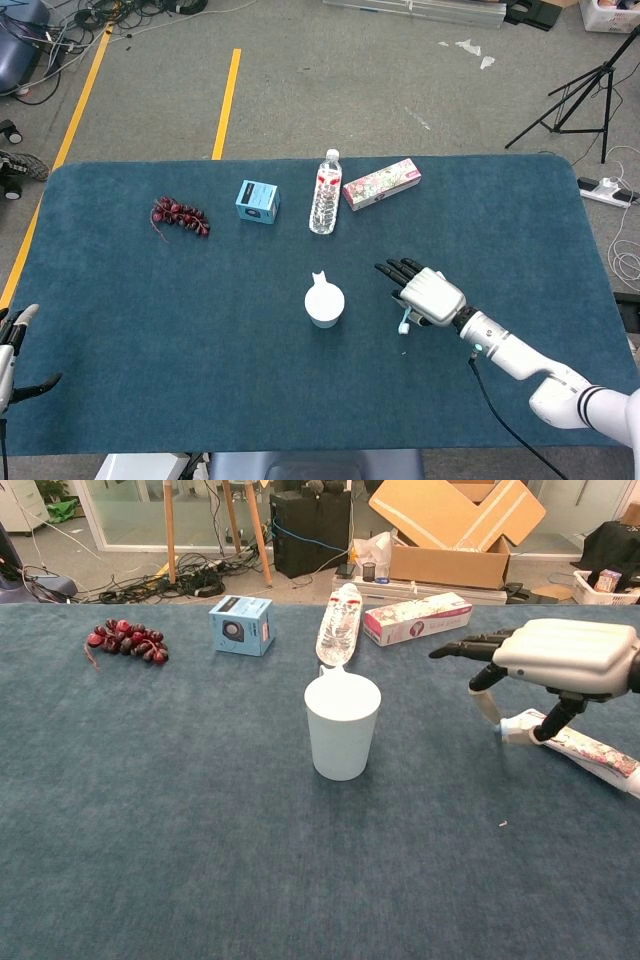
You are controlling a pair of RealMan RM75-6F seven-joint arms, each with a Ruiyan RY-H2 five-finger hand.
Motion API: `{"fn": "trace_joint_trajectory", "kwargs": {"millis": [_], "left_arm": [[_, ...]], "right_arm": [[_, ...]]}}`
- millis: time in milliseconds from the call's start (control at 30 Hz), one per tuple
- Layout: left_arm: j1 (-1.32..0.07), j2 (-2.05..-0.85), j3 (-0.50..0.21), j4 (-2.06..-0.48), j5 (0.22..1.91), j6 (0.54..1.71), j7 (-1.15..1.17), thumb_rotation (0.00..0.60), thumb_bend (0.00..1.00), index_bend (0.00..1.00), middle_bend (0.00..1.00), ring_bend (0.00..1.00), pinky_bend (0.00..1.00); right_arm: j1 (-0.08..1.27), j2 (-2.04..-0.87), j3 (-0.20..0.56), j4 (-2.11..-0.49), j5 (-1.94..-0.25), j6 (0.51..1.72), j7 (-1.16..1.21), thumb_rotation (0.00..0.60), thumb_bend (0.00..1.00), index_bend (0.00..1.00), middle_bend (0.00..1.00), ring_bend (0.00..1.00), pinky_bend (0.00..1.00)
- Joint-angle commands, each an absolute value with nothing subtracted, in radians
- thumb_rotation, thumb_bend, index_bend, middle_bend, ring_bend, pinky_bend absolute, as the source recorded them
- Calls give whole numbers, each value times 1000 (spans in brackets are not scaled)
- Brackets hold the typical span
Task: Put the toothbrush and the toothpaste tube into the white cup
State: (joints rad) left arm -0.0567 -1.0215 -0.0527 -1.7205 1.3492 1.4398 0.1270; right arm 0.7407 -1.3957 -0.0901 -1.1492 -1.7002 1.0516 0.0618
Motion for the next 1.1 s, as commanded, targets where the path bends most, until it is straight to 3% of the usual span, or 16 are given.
{"fn": "trace_joint_trajectory", "kwargs": {"millis": [33,633,1100], "left_arm": [[-57,-1022,-53,-1721,1349,1439,128,600,0,88,158,58,145],[-57,-1018,-55,-1722,1344,1437,121,600,0,88,159,58,149],[-53,-1010,-56,-1726,1342,1445,118,600,0,88,160,59,151]], "right_arm": [[736,-1383,-77,-1166,-1687,1057,64,600,210,598,2,0,156],[739,-1338,-7,-1250,-1646,1074,81,600,210,601,8,0,156],[775,-1255,96,-1467,-1578,1059,53,600,210,607,17,0,156]]}}
